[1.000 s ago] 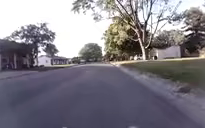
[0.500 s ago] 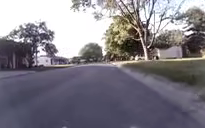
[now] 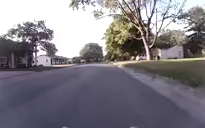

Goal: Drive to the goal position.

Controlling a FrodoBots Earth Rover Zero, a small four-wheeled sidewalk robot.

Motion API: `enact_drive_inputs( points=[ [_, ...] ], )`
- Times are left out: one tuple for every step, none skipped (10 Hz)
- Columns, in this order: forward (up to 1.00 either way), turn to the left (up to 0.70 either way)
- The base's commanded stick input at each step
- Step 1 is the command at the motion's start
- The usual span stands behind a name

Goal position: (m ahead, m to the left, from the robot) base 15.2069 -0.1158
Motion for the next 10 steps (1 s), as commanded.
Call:
enact_drive_inputs(
  points=[
    [1.00,0.00],
    [1.00,0.00],
    [1.00,0.00],
    [1.00,0.00],
    [1.00,0.00],
    [1.00,0.00],
    [1.00,0.00],
    [1.00,0.00],
    [1.00,0.00],
    [1.00,0.00]
  ],
)
